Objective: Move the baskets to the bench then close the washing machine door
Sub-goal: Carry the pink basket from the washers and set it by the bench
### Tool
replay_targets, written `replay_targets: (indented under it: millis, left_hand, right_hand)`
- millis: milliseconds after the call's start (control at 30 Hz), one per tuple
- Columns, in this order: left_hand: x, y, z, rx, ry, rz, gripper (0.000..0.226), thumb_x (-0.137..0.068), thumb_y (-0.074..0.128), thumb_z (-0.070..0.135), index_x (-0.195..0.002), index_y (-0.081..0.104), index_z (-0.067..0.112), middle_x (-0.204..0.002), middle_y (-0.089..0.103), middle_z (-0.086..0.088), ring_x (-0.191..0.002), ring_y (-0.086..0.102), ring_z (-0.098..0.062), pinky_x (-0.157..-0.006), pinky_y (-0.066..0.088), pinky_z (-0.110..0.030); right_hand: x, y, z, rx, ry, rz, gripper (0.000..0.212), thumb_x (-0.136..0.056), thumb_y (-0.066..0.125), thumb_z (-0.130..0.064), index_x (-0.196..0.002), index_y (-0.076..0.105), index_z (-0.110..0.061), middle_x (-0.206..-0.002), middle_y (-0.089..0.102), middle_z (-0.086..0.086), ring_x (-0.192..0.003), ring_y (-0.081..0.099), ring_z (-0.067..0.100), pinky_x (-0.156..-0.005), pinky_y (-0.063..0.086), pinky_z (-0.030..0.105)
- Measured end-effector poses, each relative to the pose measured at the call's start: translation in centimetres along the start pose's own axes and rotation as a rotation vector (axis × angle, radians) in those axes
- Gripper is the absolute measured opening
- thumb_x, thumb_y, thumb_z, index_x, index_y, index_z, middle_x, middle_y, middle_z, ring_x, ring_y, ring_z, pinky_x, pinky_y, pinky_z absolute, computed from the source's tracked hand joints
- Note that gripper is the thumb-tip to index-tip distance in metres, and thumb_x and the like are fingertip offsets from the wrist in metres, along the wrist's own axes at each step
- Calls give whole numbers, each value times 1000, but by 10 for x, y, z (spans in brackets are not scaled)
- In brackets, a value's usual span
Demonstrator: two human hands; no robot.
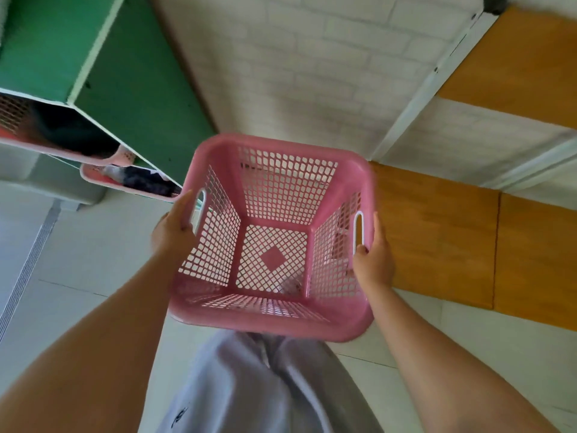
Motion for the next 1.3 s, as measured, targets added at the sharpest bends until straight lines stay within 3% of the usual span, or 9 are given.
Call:
replay_targets:
  millis: [200,300,467,633,733,867,1033,1167,1300]
  left_hand:
    - [-59,26,16,4,44,9,72,-86,42,-5,-139,42,43,-128,61,-9,-98,61,-29,-69,44,-32]
    - [-88,45,11,7,64,-16,71,-87,42,-4,-139,42,44,-115,61,-7,-91,56,-23,-70,41,-32]
    - [-128,73,0,34,75,-14,73,-88,40,-5,-140,39,45,-102,53,0,-87,55,-24,-68,44,-35]
    - [-168,98,-11,35,135,10,72,-87,39,-9,-142,40,37,-106,61,-16,-80,53,-24,-53,38,-22]
    - [-188,114,-17,22,166,2,71,-89,39,-7,-144,37,37,-108,61,-18,-71,52,-23,-48,33,-19]
    - [-211,132,-23,15,184,14,65,-92,40,-1,-145,37,37,-111,61,-18,-64,47,-22,-49,32,-20]
    - [-223,144,-23,2,219,56,65,-91,40,-3,-144,39,33,-116,61,-18,-76,61,-42,-58,40,-29]
    - [-222,148,-25,1,241,65,65,-91,40,-3,-146,36,32,-122,53,-20,-67,53,-35,-60,48,-37]
    - [-220,150,-24,-89,209,10,74,-90,43,0,-149,21,39,-152,27,-10,-115,53,-38,-86,53,-51]
  right_hand:
    - [-32,29,2,-23,65,60,71,-93,50,-3,-152,21,-30,-154,37,-1,-131,48,26,-86,49,31]
    - [-50,47,4,-21,65,94,72,-93,52,-3,-152,22,-30,-153,37,-4,-129,51,24,-83,51,27]
    - [-77,85,6,-7,68,129,74,-92,53,-3,-151,20,-32,-153,37,-4,-127,53,25,-83,58,45]
    - [-100,119,15,17,62,199,71,-92,54,-3,-152,23,-25,-154,36,-2,-129,50,23,-88,48,27]
    - [-110,137,21,46,49,234,72,-92,56,-6,-152,22,-25,-154,36,0,-129,51,26,-93,54,42]
    - [-124,157,29,50,86,225,71,-92,56,-7,-150,21,-29,-147,46,3,-122,57,28,-84,57,50]
    - [-139,171,38,67,113,226,71,-92,56,-7,-152,22,-26,-137,54,6,-115,61,26,-79,58,44]
    - [-145,179,37,135,51,226,71,-94,52,-8,-153,17,-25,-141,50,9,-105,64,26,-66,56,33]
    - [-150,182,29,210,41,164,76,-95,51,-13,-154,6,-26,-156,29,14,-115,60,33,-75,59,46]
Point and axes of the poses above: each hand's wrist, its own x-axis away from the middle knuckle, its own y-axis out of the palm, z = x × y, the point moved 7 cm from there along -x, towards the middle knuckle
